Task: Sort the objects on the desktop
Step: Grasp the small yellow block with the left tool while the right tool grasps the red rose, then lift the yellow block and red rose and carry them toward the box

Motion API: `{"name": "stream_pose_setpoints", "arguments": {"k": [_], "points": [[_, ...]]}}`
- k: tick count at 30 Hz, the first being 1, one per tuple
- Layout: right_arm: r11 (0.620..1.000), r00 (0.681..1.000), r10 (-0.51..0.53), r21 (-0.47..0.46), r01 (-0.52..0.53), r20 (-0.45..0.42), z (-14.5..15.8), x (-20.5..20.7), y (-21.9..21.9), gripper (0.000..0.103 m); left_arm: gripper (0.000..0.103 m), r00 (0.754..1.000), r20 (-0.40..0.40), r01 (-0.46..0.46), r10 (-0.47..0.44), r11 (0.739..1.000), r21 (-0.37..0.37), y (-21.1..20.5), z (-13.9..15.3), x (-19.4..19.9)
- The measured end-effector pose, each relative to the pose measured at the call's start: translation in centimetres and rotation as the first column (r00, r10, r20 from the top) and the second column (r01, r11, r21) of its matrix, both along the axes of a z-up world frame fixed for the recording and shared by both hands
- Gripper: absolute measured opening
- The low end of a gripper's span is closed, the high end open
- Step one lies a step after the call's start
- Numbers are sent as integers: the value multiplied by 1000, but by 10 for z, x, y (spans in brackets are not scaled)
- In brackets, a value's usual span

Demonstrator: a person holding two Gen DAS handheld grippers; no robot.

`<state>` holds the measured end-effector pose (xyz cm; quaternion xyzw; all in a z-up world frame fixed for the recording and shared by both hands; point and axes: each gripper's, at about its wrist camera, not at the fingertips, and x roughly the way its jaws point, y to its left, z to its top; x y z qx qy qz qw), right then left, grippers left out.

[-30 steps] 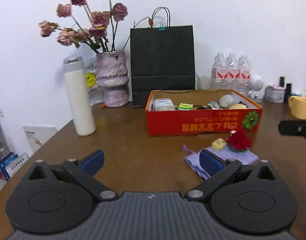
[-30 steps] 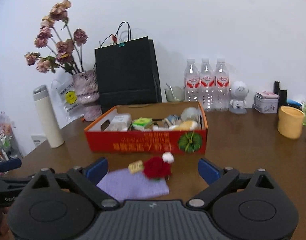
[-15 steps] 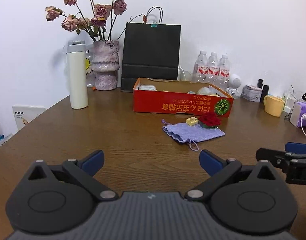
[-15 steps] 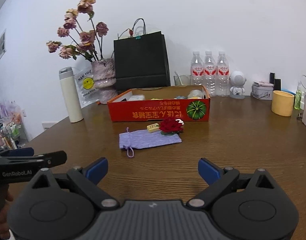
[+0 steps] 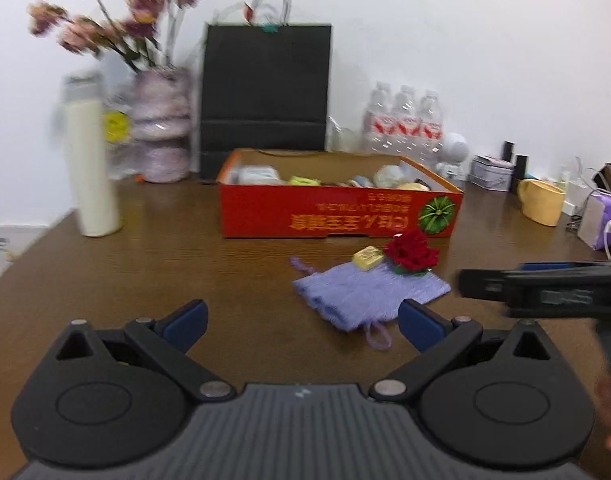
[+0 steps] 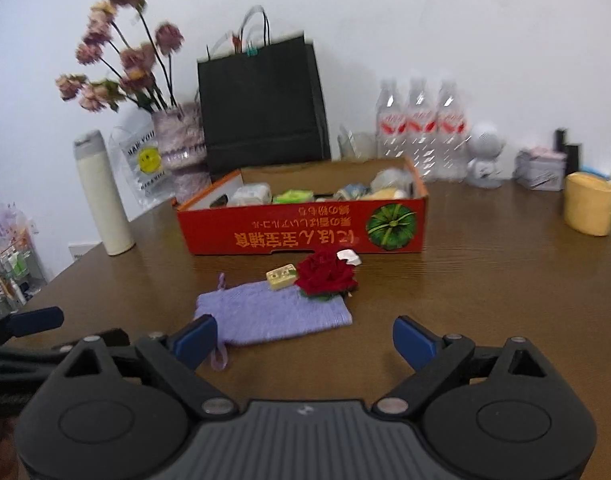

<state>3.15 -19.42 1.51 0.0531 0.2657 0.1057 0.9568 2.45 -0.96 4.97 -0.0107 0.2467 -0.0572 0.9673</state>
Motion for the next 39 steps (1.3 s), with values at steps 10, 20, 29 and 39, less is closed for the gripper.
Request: {"name": "stream_pose_setpoints", "arguments": {"k": [10, 20, 29, 39], "points": [[998, 990, 44, -34, -49, -131, -28, 133, 5, 60, 93, 965, -37, 260, -259, 964, 46, -19, -8, 99], [989, 995, 51, 146, -39, -82, -13, 128, -41, 40, 55, 921, -176, 362, -347, 930, 57, -44, -32, 177], [981, 994, 55, 190, -36, -93, -18, 119, -56, 40, 2, 924, -152, 356, -350, 934, 14, -44, -23, 175], [976, 996, 72, 208, -58, -57, -5, 89, -54, 40, 22, 920, -203, 358, -334, 929, 92, -56, -31, 180]]}}
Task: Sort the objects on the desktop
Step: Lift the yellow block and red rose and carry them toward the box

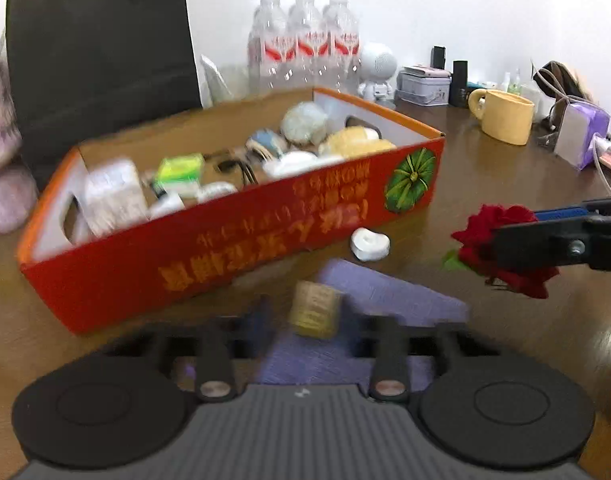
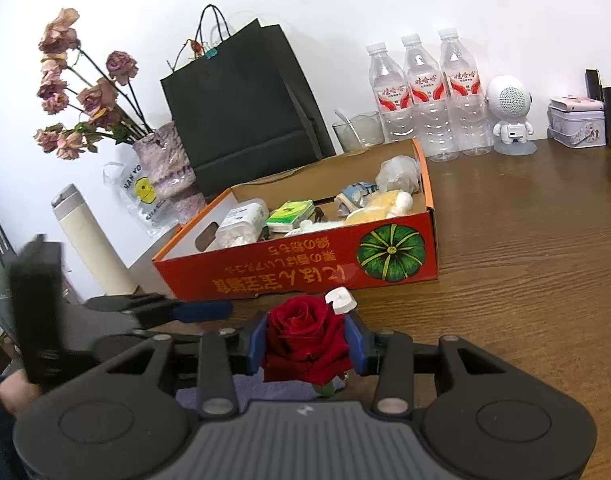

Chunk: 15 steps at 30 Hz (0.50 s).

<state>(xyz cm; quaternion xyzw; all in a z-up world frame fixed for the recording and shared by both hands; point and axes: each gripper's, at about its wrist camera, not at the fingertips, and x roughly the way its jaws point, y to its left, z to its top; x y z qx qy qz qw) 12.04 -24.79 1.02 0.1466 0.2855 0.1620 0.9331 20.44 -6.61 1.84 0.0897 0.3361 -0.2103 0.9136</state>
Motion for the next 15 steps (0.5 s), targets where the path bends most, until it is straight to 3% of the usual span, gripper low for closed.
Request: {"name": "stream_pose_setpoints", "arguments": {"k": [4, 7, 11, 15], "points": [[1000, 1000, -17, -12, 17, -9, -1, -7, -2, 40, 21, 998, -10, -61, 61, 996, -65, 14, 7, -1], [999, 1000, -21, -30, 21, -10, 1, -13, 0, 40, 21, 990, 18, -132, 136, 978, -161, 34, 29, -14], [997, 999, -19, -69, 21, 31, 13, -30, 9, 40, 21, 954, 102, -254, 281, 941, -222, 59, 64, -59], [989, 994, -35, -143, 49, 100, 28, -54, 25, 40, 21, 911, 219, -305, 351, 927, -216, 62, 78, -121]]}}
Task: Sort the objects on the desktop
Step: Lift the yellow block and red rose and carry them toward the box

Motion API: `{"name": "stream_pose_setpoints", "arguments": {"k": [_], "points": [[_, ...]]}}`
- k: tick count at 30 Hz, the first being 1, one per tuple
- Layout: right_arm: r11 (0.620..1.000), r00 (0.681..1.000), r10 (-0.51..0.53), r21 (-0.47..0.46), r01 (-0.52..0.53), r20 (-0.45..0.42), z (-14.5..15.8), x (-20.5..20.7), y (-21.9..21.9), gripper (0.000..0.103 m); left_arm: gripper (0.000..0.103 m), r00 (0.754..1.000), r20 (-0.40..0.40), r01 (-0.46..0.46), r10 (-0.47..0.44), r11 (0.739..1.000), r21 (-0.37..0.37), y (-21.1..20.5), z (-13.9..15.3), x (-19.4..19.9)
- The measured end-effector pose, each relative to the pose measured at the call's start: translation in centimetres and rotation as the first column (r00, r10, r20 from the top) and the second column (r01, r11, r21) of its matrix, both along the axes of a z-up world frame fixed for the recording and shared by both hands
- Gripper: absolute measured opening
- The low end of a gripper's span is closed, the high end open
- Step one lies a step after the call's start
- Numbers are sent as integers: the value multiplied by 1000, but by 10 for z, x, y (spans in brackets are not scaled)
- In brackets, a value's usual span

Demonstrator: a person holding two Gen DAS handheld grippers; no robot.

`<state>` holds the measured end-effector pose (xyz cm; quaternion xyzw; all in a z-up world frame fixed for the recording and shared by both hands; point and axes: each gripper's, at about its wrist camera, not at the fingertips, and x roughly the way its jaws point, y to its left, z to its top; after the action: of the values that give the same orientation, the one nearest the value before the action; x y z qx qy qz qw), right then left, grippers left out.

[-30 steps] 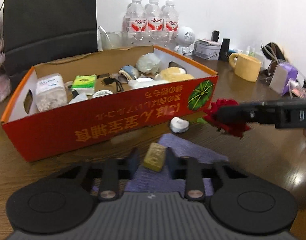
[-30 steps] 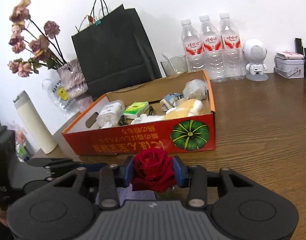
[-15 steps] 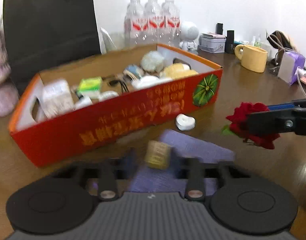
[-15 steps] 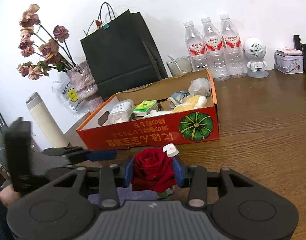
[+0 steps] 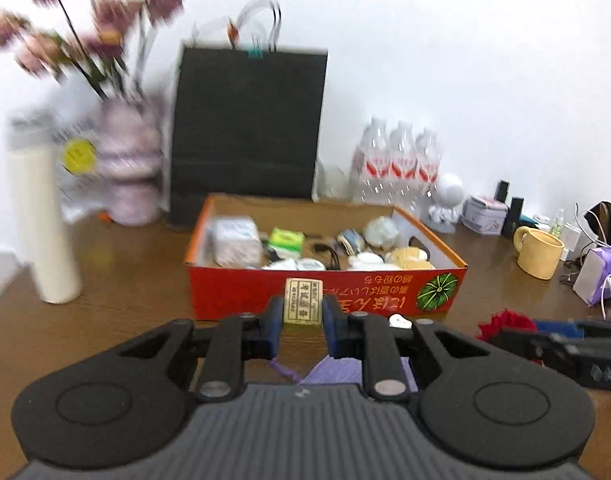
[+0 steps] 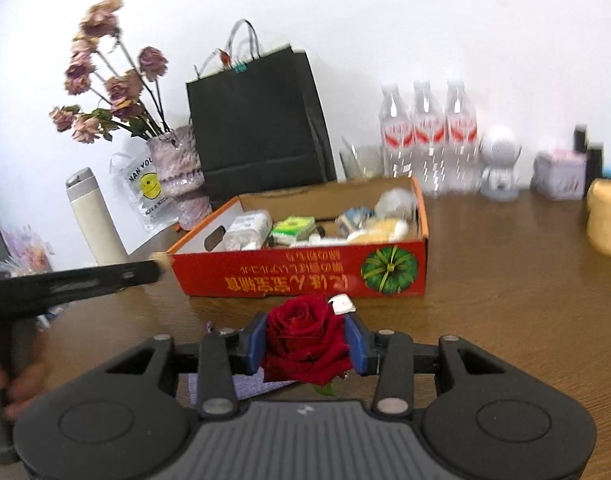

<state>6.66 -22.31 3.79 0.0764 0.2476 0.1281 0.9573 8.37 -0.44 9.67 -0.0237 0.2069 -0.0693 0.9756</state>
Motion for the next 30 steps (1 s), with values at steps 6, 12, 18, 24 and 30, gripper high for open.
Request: {"name": "stream_pose_setpoints", "arguments": {"k": [6, 12, 18, 24, 30], "points": [[998, 993, -11, -56, 17, 114, 17, -48, 22, 40, 21, 985, 141, -97, 96, 995, 3, -8, 7, -80], [992, 968, -24, -117, 54, 248, 32, -112, 38, 40, 22, 967, 231, -110, 105, 994, 9, -21, 6, -138], [990, 949, -8, -134, 53, 315, 32, -163, 47, 41, 22, 960, 260, -104, 107, 994, -25, -22, 1, -177], [988, 938, 1, -144, 52, 347, 24, -186, 61, 41, 22, 962, 257, -93, 94, 996, -14, -23, -4, -187], [990, 935, -11, -129, 61, 354, 23, -171, 67, 41, 22, 966, 235, -105, 109, 994, -31, -20, -3, -160]]}}
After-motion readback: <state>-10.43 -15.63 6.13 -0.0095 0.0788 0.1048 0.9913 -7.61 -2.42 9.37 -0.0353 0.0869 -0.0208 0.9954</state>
